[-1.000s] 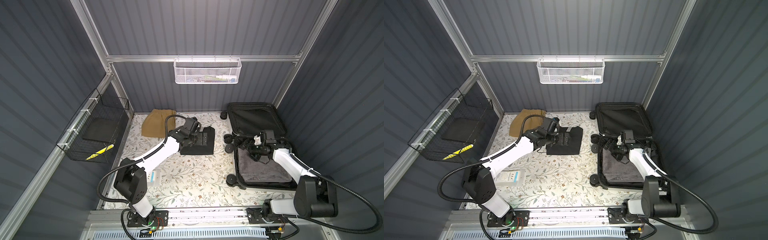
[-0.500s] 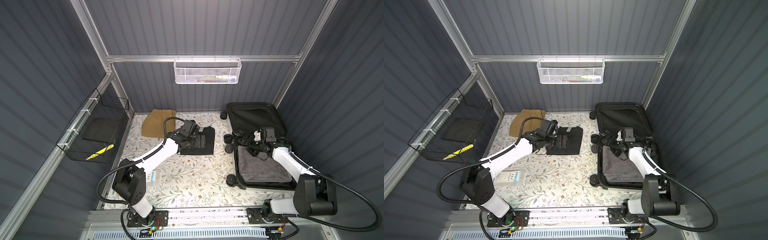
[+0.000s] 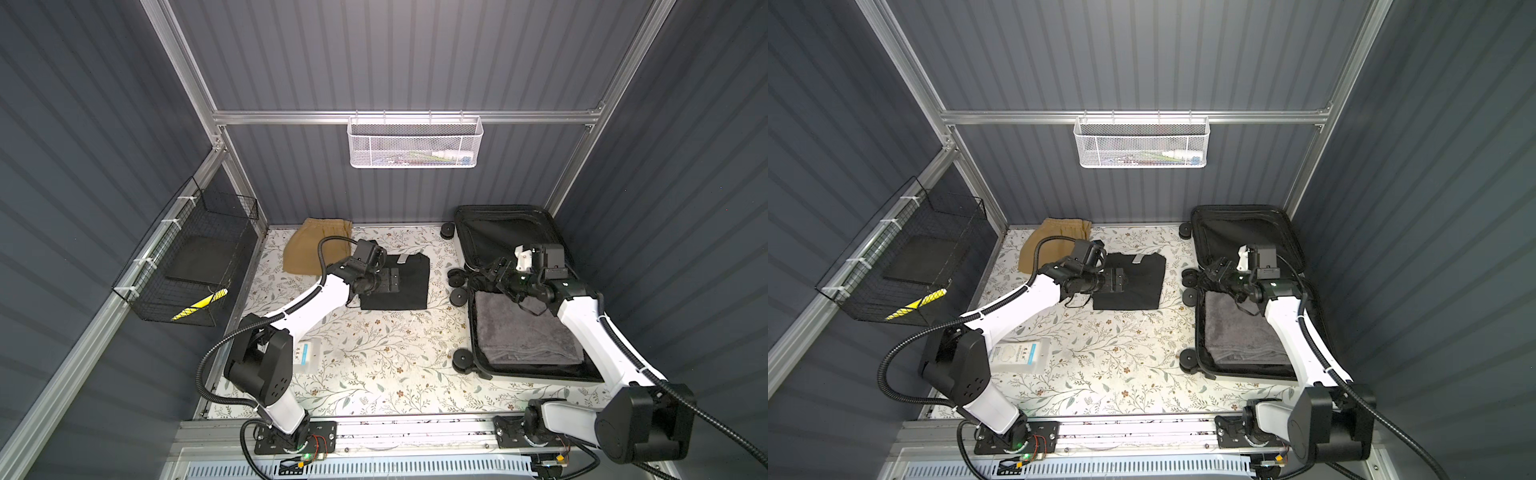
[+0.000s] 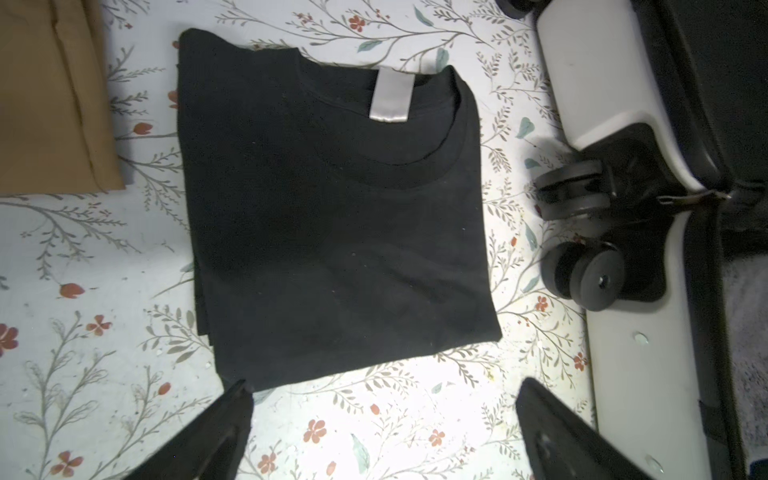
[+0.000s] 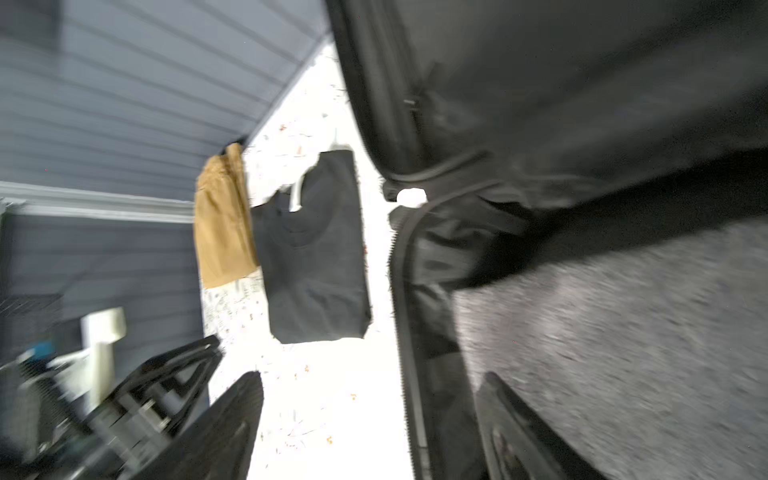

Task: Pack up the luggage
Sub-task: 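Move the left gripper over the black T-shirt while the right gripper withdraws from the suitcase, then lower both grippers to opposite edges of the black T-shirt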

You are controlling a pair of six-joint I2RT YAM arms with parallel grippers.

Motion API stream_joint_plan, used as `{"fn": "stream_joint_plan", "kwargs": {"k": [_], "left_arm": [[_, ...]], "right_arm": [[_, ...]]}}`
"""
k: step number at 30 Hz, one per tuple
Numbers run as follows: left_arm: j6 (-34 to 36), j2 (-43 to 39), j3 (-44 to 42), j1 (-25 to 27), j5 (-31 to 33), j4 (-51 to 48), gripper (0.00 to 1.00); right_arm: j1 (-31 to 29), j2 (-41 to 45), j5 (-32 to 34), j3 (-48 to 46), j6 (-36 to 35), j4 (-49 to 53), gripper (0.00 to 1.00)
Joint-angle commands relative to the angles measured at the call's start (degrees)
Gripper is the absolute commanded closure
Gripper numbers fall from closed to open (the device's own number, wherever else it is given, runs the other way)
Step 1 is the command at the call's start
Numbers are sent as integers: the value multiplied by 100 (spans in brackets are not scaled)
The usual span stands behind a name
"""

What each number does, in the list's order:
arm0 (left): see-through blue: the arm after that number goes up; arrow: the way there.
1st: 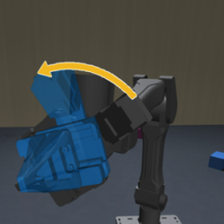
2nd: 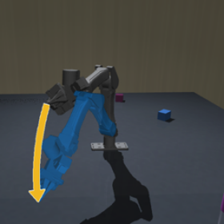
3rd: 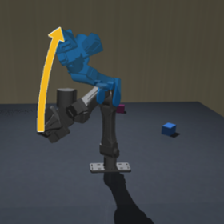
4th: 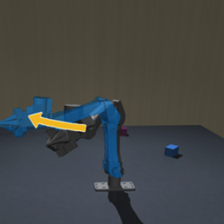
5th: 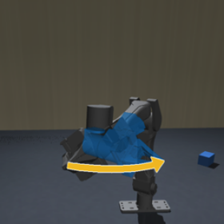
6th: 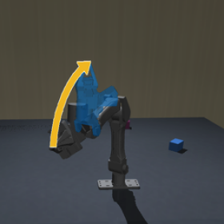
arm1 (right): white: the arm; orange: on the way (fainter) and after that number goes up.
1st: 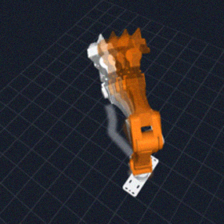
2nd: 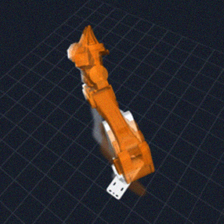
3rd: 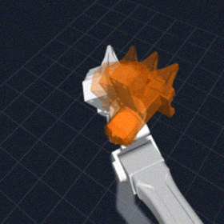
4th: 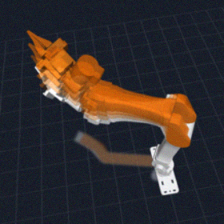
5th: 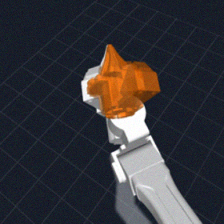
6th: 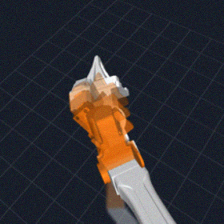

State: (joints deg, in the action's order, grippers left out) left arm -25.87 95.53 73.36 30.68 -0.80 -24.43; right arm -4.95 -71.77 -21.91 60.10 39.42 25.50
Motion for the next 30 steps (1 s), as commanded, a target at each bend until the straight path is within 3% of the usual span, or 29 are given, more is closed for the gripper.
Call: {"fn": "stream_joint_plan", "kwargs": {"k": [1, 10, 16, 23, 30], "left_arm": [[229, 262, 46, -134, -127, -39, 0], [408, 1478, 1020, -260, -495, 15, 0], [306, 2049, 1309, -256, -844, 192, 0], [125, 2074, 839, -255, -945, 469, 0], [-126, 1592, -223, -251, -1073, 817, 0]], "right_arm": [[-469, -197, 91, 301, 36, 24, 18], [-1741, -984, 886, 902, 144, 178, 19], [-2050, -1299, 1093, 914, 298, 271, 20], [-2124, -1388, 1119, 738, 373, 124, 20], [-2194, -1624, 1066, 758, 368, 76, 19]]}}
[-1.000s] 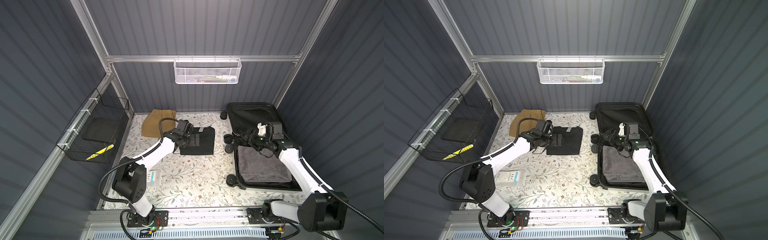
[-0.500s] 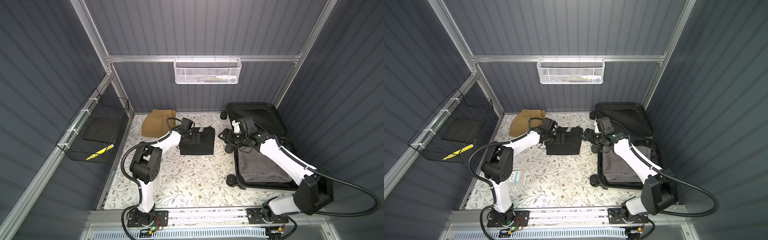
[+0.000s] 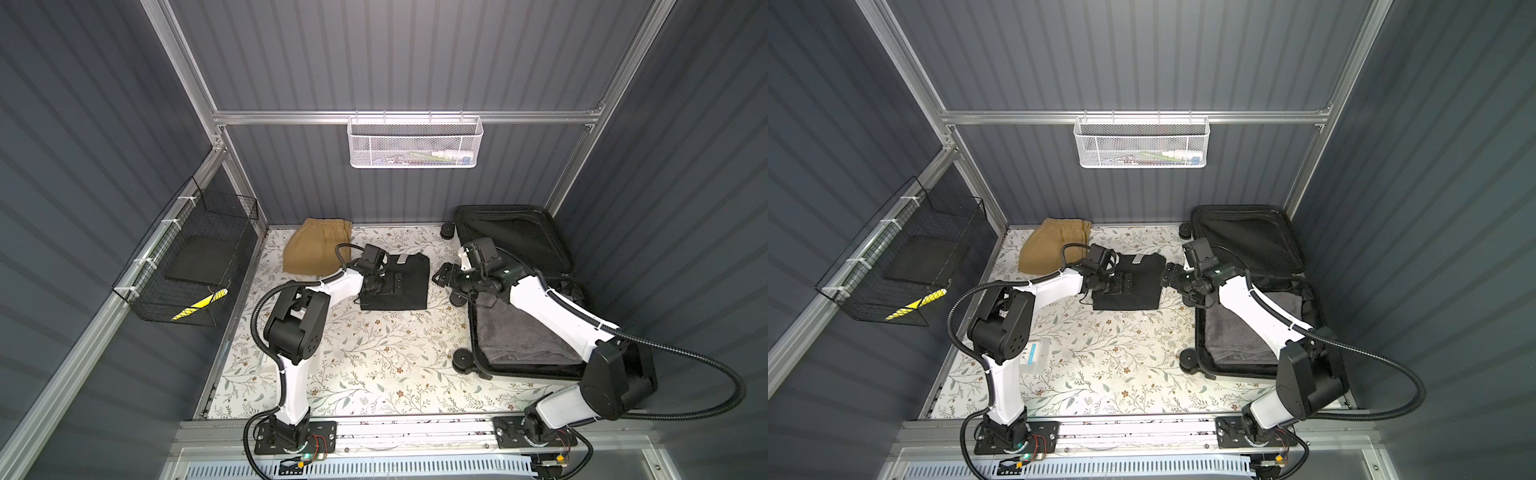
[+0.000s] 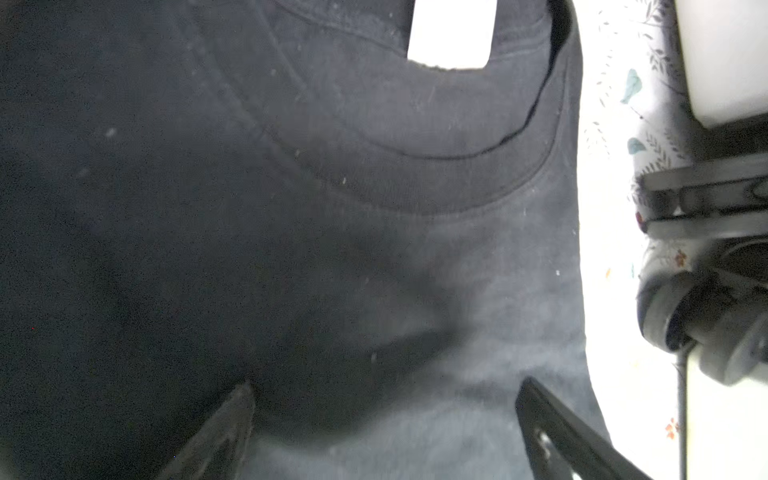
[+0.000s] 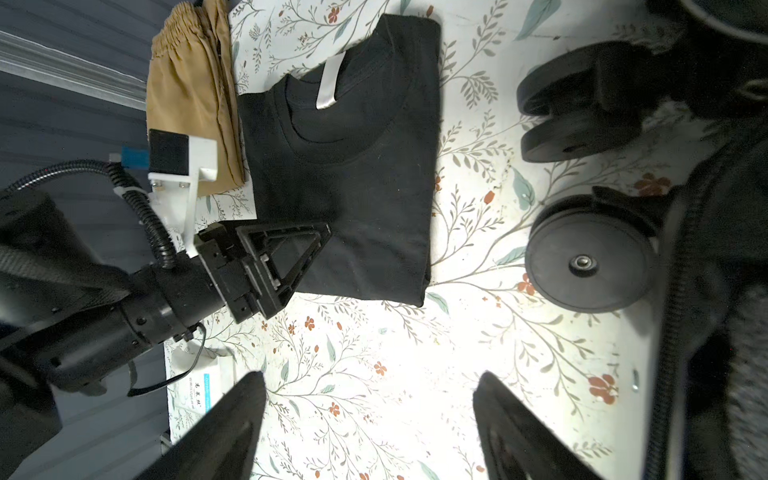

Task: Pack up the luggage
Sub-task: 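Lower both grippers to opposite edges of the black T-shirt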

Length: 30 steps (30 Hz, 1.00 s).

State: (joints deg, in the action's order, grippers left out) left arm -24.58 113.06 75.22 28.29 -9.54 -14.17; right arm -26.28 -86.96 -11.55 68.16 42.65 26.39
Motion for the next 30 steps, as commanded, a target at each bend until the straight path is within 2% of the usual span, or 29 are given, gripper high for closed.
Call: {"fn": "stream_joint_plan", "kwargs": {"k": [1, 6, 10, 17, 20, 25, 30], "left_arm": [[-319, -261, -590, -11, -219, -150, 0], [-593, -795, -1281, 17, -315, 106, 0], [-662, -1287, -1504, 36, -328, 44, 0], [-105, -1606, -729, -45, 226, -853, 0], [48, -1477, -369, -332, 243, -991, 0], [125, -1120, 27, -1119, 28, -918, 0], [268, -642, 423, -1580, -87, -952, 0]], "right_arm": [[-78, -147, 22, -38, 50, -14, 20], [-190, -336, 25, 12, 59, -41, 19], [-291, -464, 78, 48, 98, -10, 20], [-541, -668, 279, 60, 207, 57, 20], [-626, -758, 371, 36, 266, 85, 19], [-724, -875, 366, -30, 370, 34, 18], [-793, -968, 269, -151, 500, -162, 17]]}}
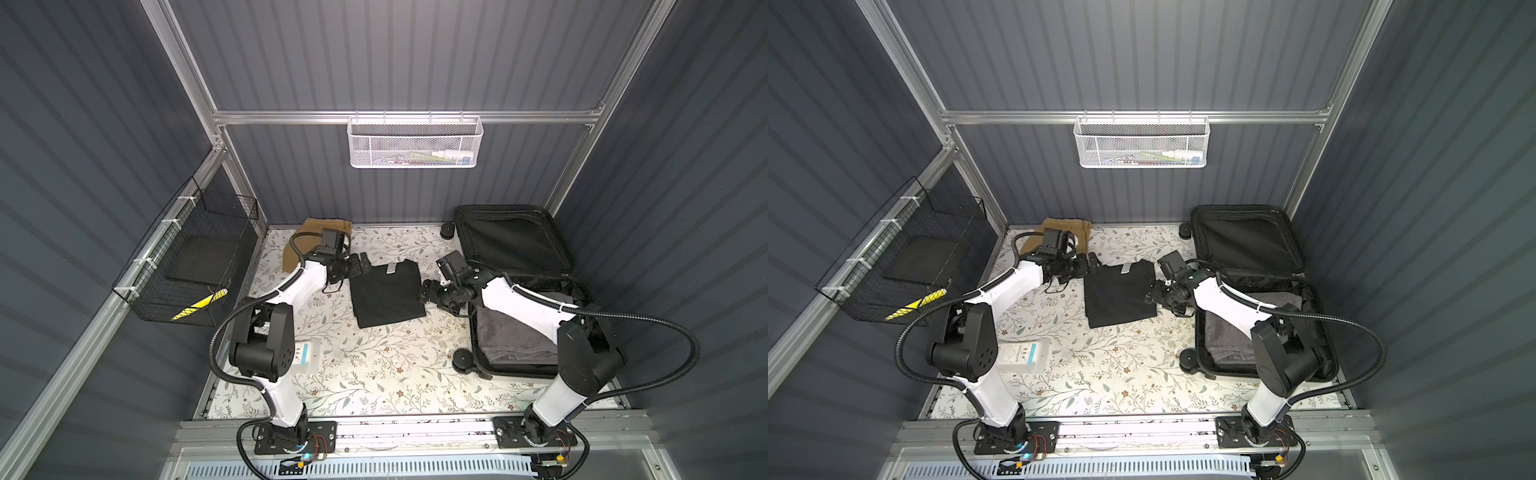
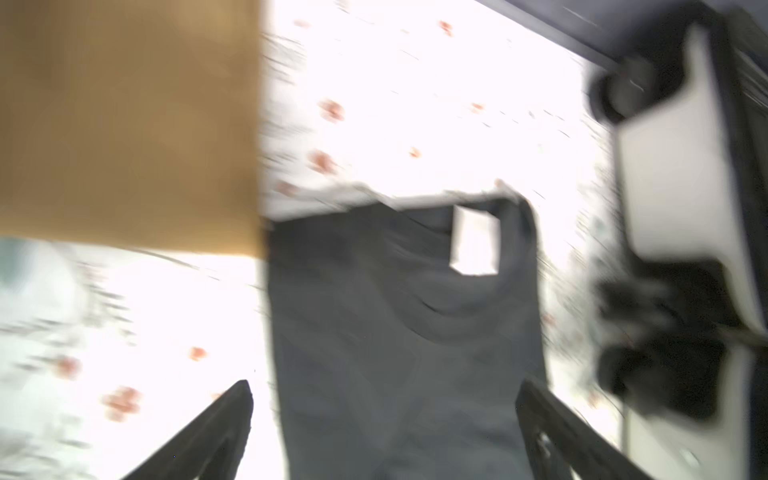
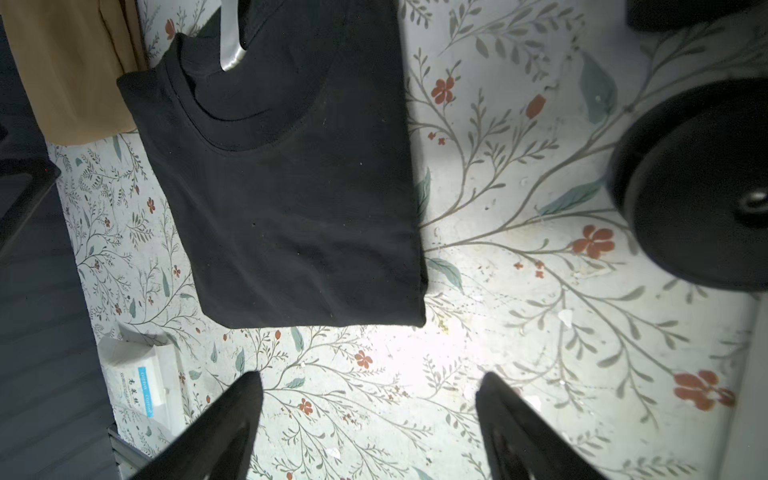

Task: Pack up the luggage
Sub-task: 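Lower both grippers to opposite edges of the black T-shirt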

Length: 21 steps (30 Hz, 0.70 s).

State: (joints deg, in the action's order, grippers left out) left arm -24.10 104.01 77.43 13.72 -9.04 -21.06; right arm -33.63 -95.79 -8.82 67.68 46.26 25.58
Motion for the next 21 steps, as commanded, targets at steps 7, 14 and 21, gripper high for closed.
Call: {"fn": "stream_joint_plan", "kwargs": {"k": [7, 14, 21], "left_arm": [[419, 812, 564, -293, -255, -250, 0], [503, 1156, 695, -299, -520, -169, 7], [343, 1320, 618, -291, -711, -10, 16]], "right_arm": [[-122, -389, -119, -106, 302, -283, 17], [-183, -703, -128, -6, 330, -295, 19], [-191, -896, -137, 12, 349, -303, 20]]}}
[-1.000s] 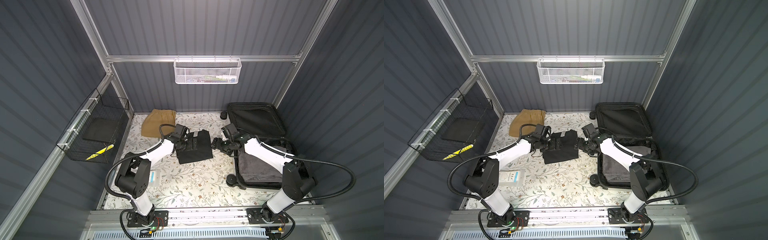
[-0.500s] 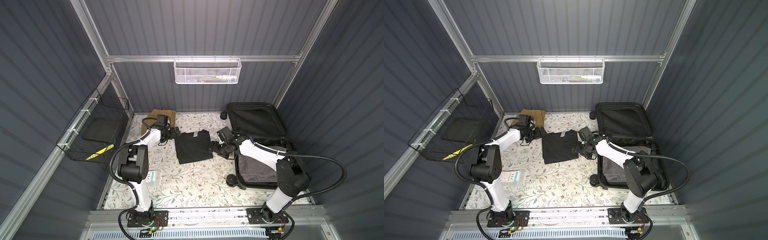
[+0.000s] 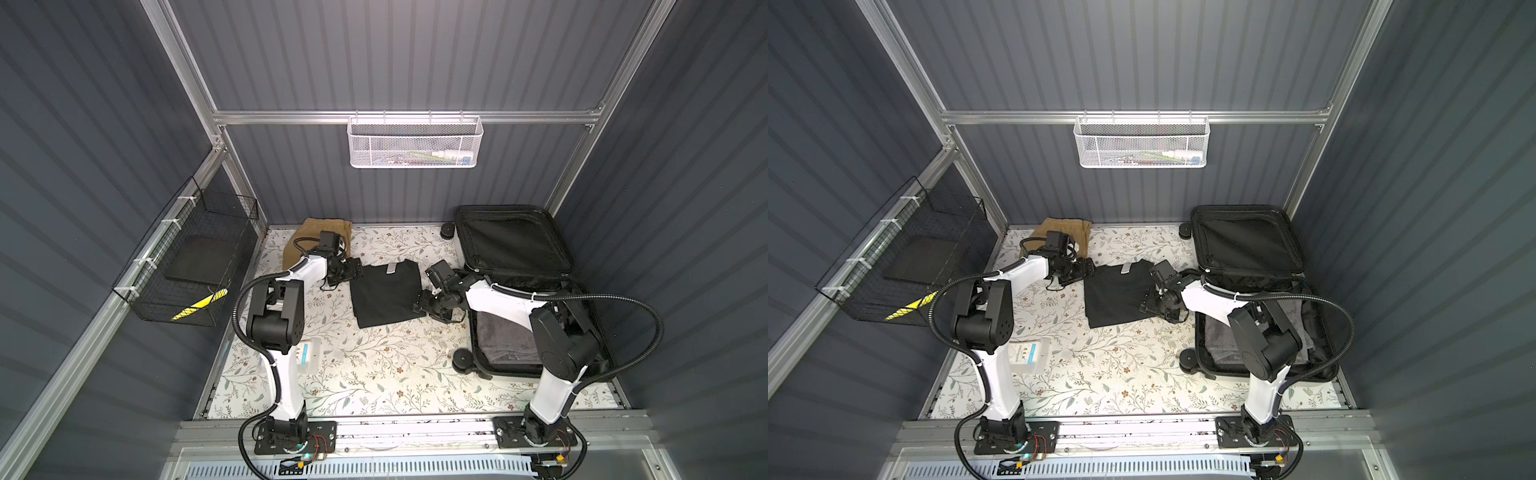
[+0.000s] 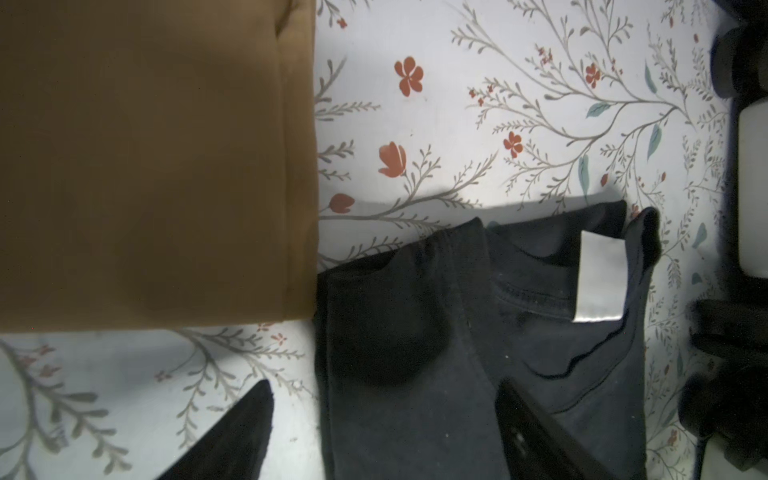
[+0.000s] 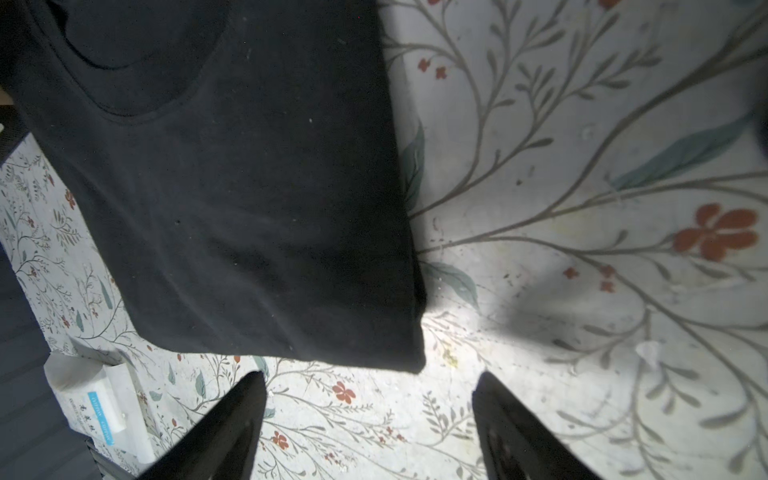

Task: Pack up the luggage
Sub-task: 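Lower both grippers to opposite edges of the black T-shirt, then close both grippers on the black T-shirt's edges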

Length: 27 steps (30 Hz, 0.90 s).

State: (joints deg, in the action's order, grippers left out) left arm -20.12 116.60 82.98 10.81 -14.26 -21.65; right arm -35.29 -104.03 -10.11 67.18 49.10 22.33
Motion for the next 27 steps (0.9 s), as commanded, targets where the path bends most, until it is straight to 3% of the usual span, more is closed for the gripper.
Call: {"fn": "stream_joint_plan", "kwargs": {"k": [1, 27], "left_arm": [[-89, 56, 6, 0, -184, 107, 16], [-67, 427, 6, 308, 198, 72, 22]], "right_arm": [[-28, -86, -4, 59, 64, 30, 20], [-35, -775, -227, 325, 89, -364, 31]]}}
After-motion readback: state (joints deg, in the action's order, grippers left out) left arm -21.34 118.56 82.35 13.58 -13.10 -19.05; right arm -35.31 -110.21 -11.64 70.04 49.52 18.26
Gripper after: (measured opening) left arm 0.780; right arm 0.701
